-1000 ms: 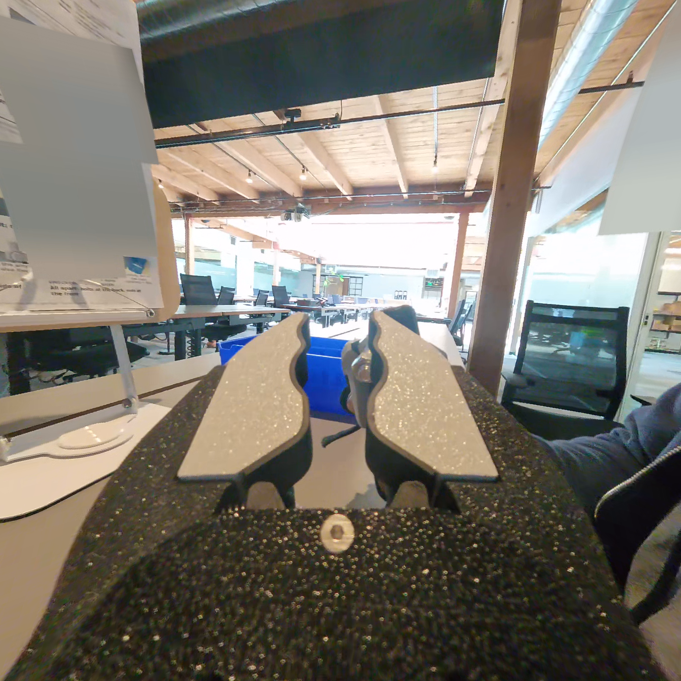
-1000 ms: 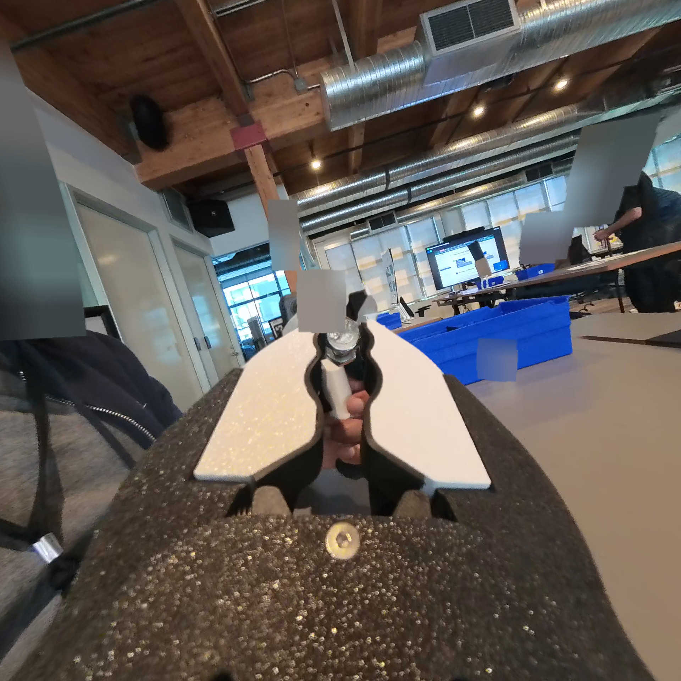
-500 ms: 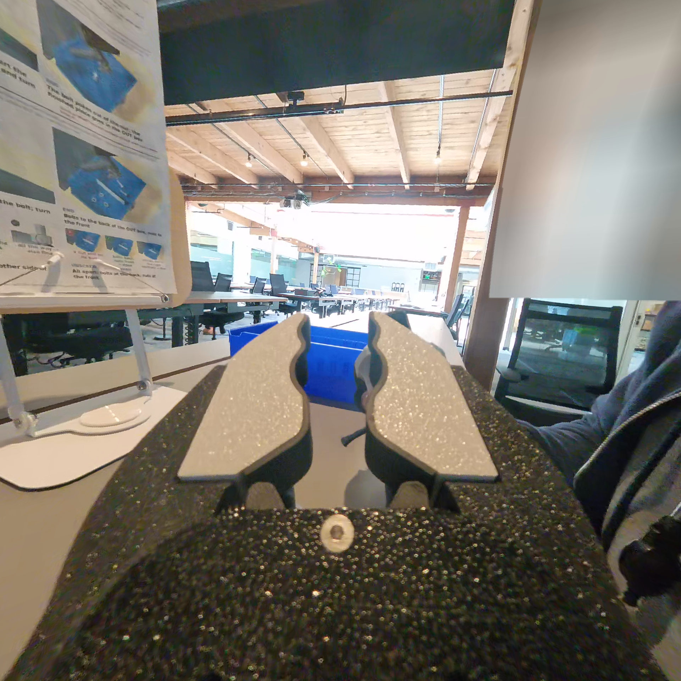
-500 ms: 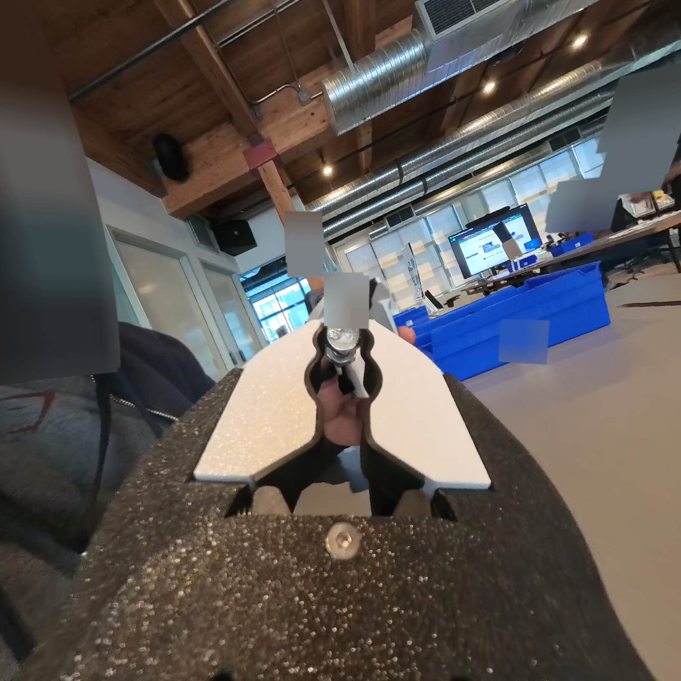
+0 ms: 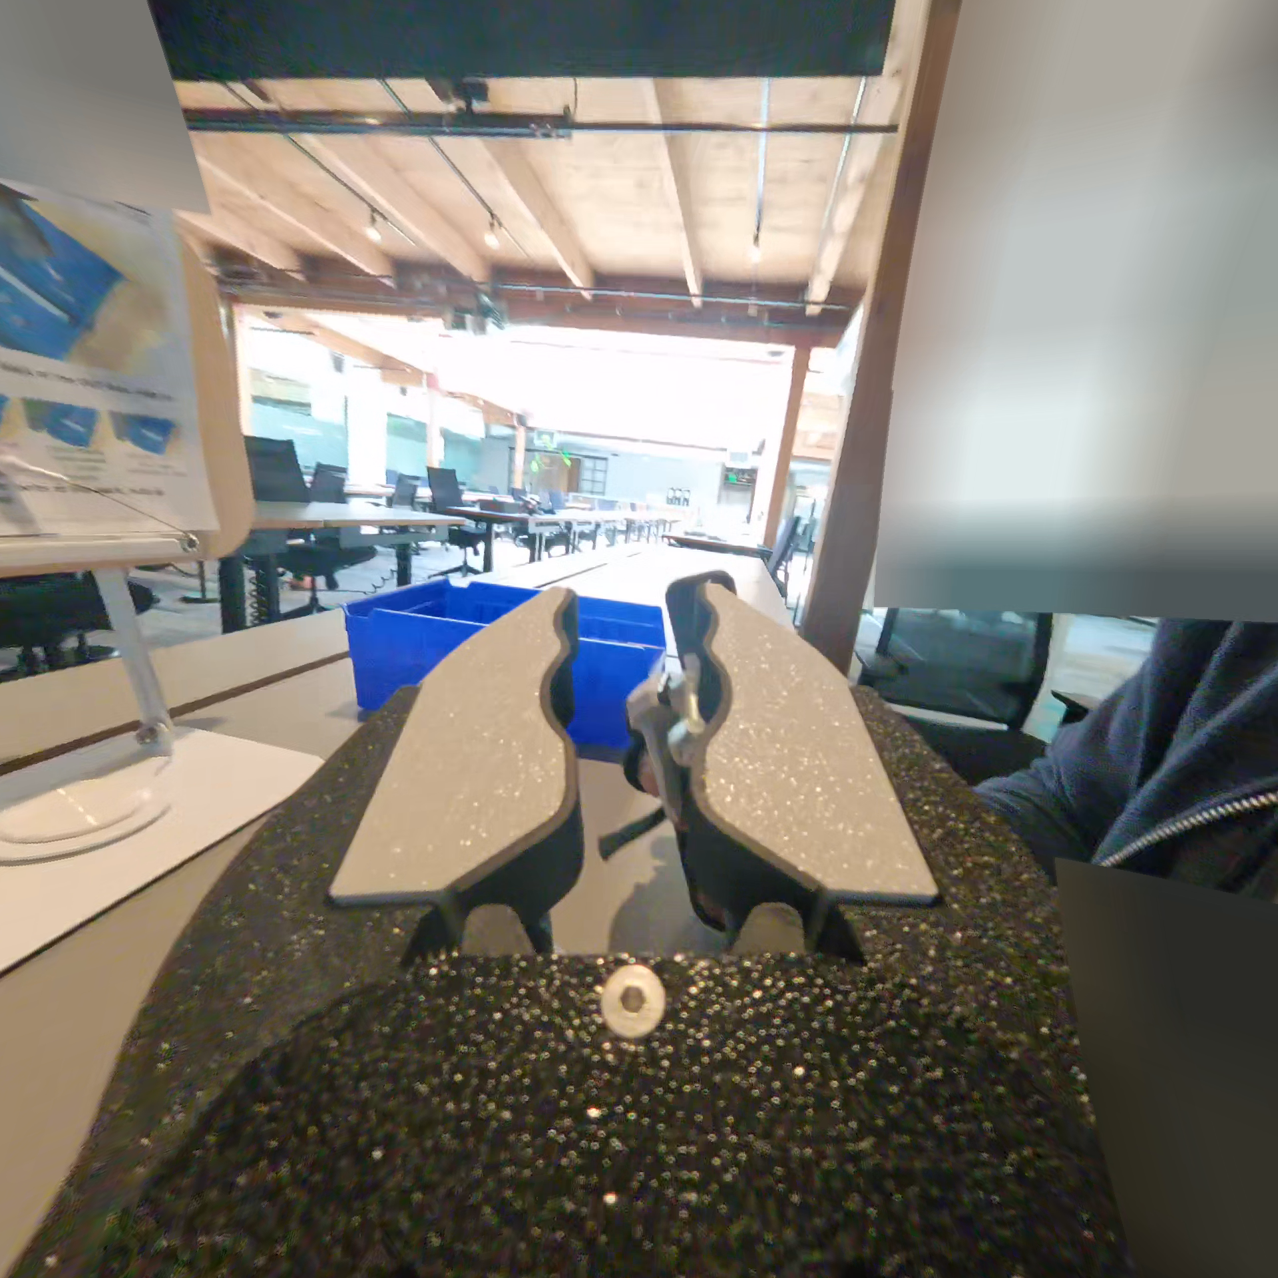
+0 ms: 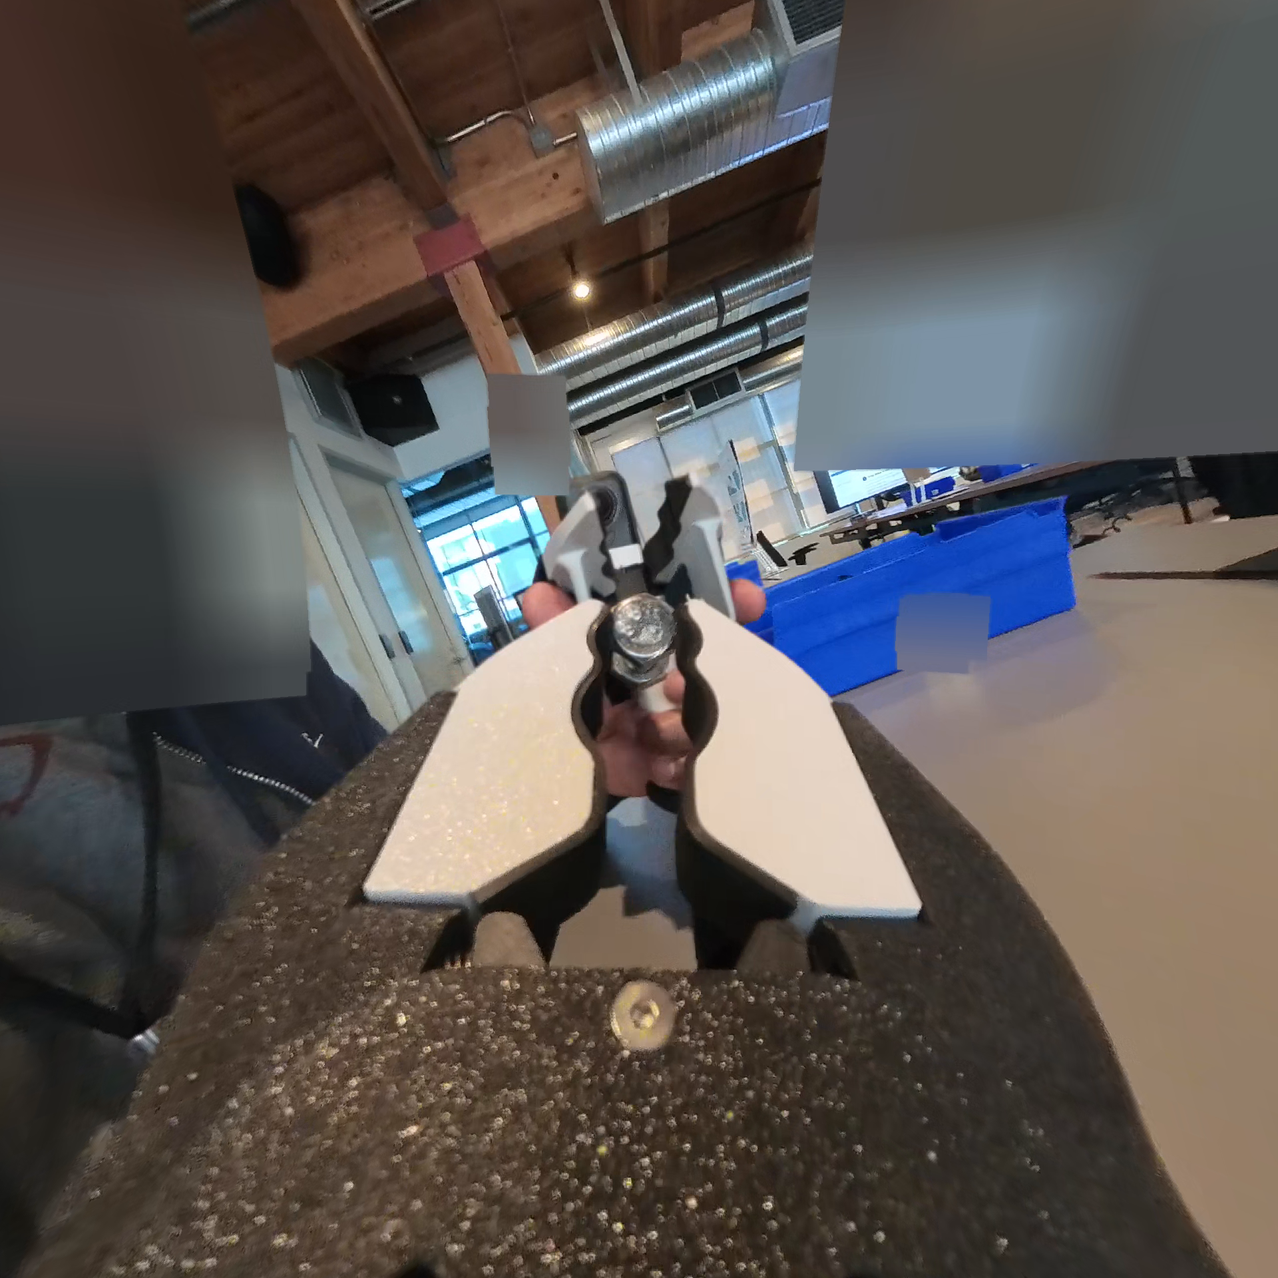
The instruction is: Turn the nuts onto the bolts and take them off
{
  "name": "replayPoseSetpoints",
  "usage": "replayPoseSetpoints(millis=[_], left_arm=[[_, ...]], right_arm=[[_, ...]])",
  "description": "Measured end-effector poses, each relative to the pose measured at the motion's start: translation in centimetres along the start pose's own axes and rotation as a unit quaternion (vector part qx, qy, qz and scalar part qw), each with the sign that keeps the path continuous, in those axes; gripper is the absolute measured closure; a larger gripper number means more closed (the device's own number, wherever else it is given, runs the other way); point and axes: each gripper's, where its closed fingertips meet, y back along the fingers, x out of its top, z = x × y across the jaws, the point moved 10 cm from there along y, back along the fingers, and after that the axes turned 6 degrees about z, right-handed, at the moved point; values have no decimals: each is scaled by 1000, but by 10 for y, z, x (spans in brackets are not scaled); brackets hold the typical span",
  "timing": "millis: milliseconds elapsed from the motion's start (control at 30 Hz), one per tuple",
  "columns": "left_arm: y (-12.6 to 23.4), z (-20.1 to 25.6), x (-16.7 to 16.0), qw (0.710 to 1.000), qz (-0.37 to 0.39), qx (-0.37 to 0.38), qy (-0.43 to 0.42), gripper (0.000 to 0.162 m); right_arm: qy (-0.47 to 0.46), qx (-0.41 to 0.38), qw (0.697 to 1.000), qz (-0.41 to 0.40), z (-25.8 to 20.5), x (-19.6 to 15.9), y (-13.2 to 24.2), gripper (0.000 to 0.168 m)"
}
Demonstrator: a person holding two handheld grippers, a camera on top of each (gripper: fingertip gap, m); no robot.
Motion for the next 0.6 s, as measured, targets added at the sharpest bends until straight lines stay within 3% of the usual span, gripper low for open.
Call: replayPoseSetpoints(millis=[267, 467, 600], left_arm=[[6, 7, -5, 999, -31, -28, 13, 133], [-10, 24, -10, 997, -50, -40, -35, 133], [-17, 29, -22, 999, -35, -23, 5, 132]], right_arm=[[47, 15, 999, 11, -4, 10, -3, 152], [59, 30, 996, 56, -12, 8, -3, 152], [62, 35, 995, 69, -15, 8, 0, 152]])
